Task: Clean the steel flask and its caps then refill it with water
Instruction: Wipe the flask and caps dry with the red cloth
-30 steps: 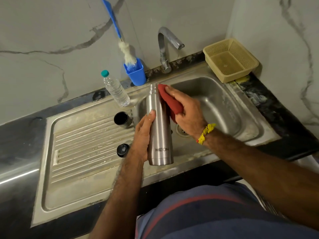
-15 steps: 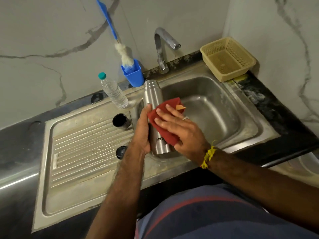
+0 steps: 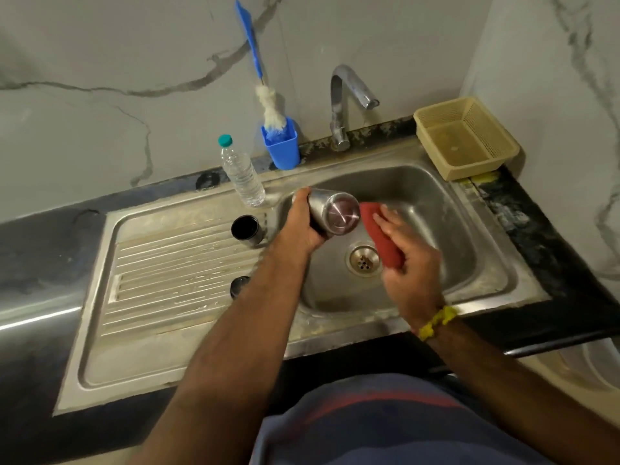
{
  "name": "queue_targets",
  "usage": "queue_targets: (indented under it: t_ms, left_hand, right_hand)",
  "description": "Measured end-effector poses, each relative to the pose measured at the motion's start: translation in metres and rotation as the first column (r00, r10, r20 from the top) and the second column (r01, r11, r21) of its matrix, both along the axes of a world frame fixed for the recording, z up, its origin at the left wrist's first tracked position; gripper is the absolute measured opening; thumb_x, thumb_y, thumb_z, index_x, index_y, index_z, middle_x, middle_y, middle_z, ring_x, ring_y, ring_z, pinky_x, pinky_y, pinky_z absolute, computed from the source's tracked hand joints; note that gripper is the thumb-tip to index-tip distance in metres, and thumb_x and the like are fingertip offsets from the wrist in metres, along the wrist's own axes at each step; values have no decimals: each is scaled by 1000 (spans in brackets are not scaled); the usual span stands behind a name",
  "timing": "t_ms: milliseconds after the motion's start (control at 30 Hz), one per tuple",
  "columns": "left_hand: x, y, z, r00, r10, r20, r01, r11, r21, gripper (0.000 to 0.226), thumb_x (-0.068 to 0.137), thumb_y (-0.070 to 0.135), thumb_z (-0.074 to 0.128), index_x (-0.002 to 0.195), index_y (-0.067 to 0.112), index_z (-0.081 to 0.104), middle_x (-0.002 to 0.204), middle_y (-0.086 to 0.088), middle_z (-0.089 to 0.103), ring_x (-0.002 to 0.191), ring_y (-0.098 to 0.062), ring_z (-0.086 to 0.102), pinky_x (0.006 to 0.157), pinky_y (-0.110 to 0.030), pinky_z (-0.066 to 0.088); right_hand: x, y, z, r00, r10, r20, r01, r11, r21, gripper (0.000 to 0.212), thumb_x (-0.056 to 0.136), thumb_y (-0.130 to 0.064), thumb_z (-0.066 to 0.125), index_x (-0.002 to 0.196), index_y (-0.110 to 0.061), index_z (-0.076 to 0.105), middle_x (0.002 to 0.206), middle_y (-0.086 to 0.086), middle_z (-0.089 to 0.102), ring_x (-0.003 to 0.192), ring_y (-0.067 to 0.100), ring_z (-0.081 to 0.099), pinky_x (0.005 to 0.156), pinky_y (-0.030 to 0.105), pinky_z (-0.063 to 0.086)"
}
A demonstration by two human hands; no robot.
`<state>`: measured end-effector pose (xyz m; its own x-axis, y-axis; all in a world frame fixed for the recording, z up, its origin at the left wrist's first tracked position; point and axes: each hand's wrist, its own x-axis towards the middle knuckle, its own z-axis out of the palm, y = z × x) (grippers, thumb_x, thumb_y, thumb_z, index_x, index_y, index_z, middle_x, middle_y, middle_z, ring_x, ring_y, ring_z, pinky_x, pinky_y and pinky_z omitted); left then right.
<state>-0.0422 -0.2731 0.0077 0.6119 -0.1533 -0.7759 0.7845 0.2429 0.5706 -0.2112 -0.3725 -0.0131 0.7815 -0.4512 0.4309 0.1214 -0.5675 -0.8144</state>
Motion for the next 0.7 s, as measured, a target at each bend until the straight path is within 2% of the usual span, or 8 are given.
queue_targets:
  t_ms: [133,200,267,333,467,533,633,700]
  left_hand:
    - [-8,-21,-8,991,-93,-97,98,994,45,64,94,55,54,132,4,61,126,-17,68,115,-32,65,70,-43,54]
    - [-11,-20,-7,993,-89,-81,94,994,59,60,95,53,53,125,3,65,117,-18,71,107,-32,67,69,-41,53]
    - [-16,-19,-9,994,-40,-103,40,999,-1,54,94,52,57,119,5,66,95,-18,73,88,-31,69,66,-42,56]
    - [-21,-18,-11,990,-32,-138,21,996,-85,51,96,53,54,117,8,67,84,-15,74,81,-29,69,63,-40,59]
    - [-19,-9,-10,993,-111,-49,104,988,-114,54,100,53,42,118,6,63,104,-13,70,92,-27,65,70,-42,55]
    - [-13,-12,-16,997,-53,-61,48,996,-81,57,97,53,48,129,8,63,109,-15,72,95,-29,66,69,-42,54]
    - [-22,-16,-21,993,-87,-84,83,995,-48,54,100,55,42,127,14,65,86,-13,75,83,-27,68,64,-39,58]
    - [-35,-8,-20,978,-208,29,209,977,-47,52,104,59,34,135,24,59,89,-3,75,88,-18,69,73,-34,60]
  right_hand:
    - [24,16,-4,997,72,18,-61,928,-367,51,85,-3,55,135,-8,60,148,8,50,145,32,36,113,48,39]
    - [21,11,-14,994,102,42,-69,871,-486,42,91,-7,57,133,-6,61,146,11,52,143,35,39,112,45,41]
    - [18,3,-16,997,64,48,-34,883,-468,48,87,0,65,134,-5,60,147,12,51,143,36,38,118,34,32]
    - [28,3,-9,1000,-14,25,22,938,-346,58,78,10,67,134,-4,59,146,13,51,143,37,37,121,23,20]
    - [26,1,-15,969,240,53,-178,834,-522,42,87,4,66,129,-2,64,144,14,54,142,37,39,114,51,37]
    - [16,-20,-22,958,287,14,-238,819,-523,45,87,2,67,131,-4,62,146,13,52,144,35,37,116,47,34]
    - [30,-19,-14,992,122,-23,-122,928,-352,52,81,5,69,131,-5,63,145,12,53,143,36,37,121,33,24]
    - [36,-2,-8,986,166,8,-147,894,-424,43,84,5,67,126,-3,66,141,14,56,139,39,42,118,45,31]
